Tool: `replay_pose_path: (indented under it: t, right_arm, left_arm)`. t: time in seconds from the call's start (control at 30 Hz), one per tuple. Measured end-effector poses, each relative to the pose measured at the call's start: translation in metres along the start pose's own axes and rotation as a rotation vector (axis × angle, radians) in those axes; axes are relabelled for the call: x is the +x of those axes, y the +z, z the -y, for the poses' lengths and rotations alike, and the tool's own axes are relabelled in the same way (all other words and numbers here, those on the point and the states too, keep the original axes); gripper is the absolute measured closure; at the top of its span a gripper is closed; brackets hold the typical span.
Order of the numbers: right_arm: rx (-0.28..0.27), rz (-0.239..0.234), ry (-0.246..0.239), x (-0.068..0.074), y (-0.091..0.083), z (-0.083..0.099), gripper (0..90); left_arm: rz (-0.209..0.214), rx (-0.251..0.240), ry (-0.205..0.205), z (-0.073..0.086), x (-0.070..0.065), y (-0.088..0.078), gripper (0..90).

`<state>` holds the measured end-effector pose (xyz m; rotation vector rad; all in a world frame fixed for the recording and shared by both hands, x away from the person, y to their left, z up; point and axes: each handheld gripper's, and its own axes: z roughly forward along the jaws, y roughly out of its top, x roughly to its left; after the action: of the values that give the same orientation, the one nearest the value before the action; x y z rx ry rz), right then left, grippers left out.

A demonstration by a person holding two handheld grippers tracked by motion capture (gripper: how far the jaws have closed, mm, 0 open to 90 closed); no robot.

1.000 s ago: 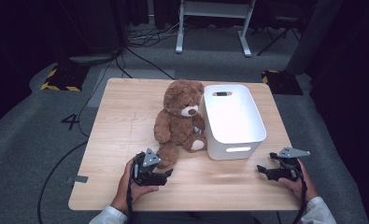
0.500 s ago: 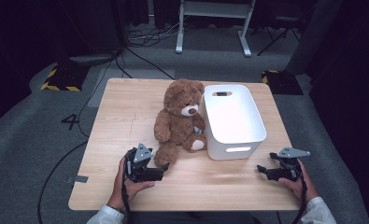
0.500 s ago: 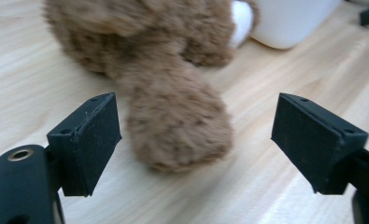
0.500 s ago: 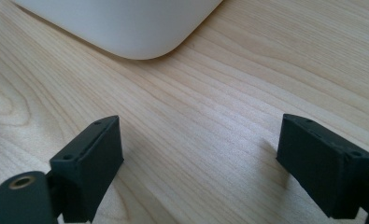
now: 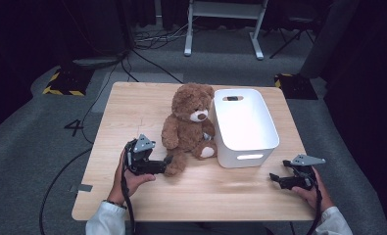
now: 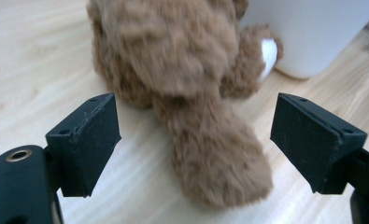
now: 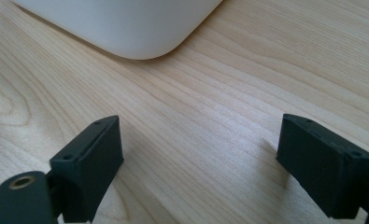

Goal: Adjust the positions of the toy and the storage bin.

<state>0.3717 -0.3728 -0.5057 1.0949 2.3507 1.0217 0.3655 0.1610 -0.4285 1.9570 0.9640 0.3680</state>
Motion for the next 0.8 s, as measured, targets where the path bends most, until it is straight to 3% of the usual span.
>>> replay_pose_path:
  t: [0.07, 0.4, 0.47, 0.8]
  right_arm:
    - [0.0, 0.001, 0.0, 0.0, 0.0, 0.0, 14.0]
    - [0.001, 0.001, 0.0, 0.0, 0.0, 0.0, 14.0]
    - [0.0, 0.0, 0.0, 0.0, 0.0, 0.0, 14.1]
    - [0.001, 0.001, 0.0, 0.0, 0.0, 0.0, 14.0]
  left_arm:
    - [0.016, -0.007, -0.004, -0.007, 0.002, 0.0, 15.8]
    - [-0.007, -0.003, 0.095, -0.038, 0.001, -0.002, 15.8]
    - [-0.009, -0.01, 0.099, -0.048, 0.005, -0.001, 15.9]
    - [-0.004, 0.007, 0.115, -0.069, 0.017, 0.013, 15.8]
